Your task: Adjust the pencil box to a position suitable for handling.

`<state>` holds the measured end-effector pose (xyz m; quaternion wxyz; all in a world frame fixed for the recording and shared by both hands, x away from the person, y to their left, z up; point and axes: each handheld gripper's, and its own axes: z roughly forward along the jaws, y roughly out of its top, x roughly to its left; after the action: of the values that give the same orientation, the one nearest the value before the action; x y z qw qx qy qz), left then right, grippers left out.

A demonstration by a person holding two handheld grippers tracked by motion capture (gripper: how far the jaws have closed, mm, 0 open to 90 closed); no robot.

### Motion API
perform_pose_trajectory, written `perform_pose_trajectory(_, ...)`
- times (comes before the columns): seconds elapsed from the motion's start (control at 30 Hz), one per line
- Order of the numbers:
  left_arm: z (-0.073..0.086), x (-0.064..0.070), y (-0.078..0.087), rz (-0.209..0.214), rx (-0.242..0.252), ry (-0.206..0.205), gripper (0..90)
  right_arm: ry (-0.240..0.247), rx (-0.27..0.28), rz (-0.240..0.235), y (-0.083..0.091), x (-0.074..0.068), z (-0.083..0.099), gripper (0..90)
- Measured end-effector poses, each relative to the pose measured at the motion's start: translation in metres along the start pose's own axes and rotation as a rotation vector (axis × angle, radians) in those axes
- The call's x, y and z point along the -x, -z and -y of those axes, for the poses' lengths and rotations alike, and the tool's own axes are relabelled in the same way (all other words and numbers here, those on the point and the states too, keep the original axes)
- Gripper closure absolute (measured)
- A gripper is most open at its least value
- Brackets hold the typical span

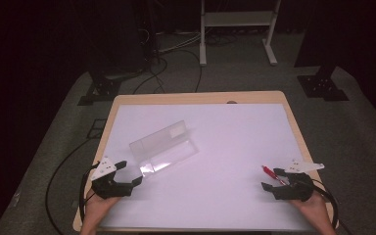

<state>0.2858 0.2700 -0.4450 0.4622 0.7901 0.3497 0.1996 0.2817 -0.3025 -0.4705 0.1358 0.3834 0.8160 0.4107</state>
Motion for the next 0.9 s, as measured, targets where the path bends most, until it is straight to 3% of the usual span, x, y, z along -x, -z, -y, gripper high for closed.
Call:
perform_pose_trajectory(0.1, -0.003, 0.003, 0.002, 0.0, 0.019, -0.016, 12.4, -0.006, 0.004, -0.003, 0.001, 0.001, 0.0, 21.9)
perform_pose_trajectory(0.23, -0.01, 0.007, -0.001, 0.013, 0.005, -0.041, 12.9, -0.013, 0.013, -0.001, 0.002, 0.001, 0.0, 21.9)
perform_pose_trajectory(0.67, -0.048, 0.021, -0.028, 0.088, -0.074, -0.161, 14.9, -0.026, 0.043, -0.01, 0.006, 0.002, -0.003, 22.2)
perform_pose_trajectory(0.9, -0.057, 0.023, -0.041, 0.106, -0.112, -0.17, 17.2, -0.014, 0.034, -0.011, 0.004, 0.001, -0.003, 22.2)
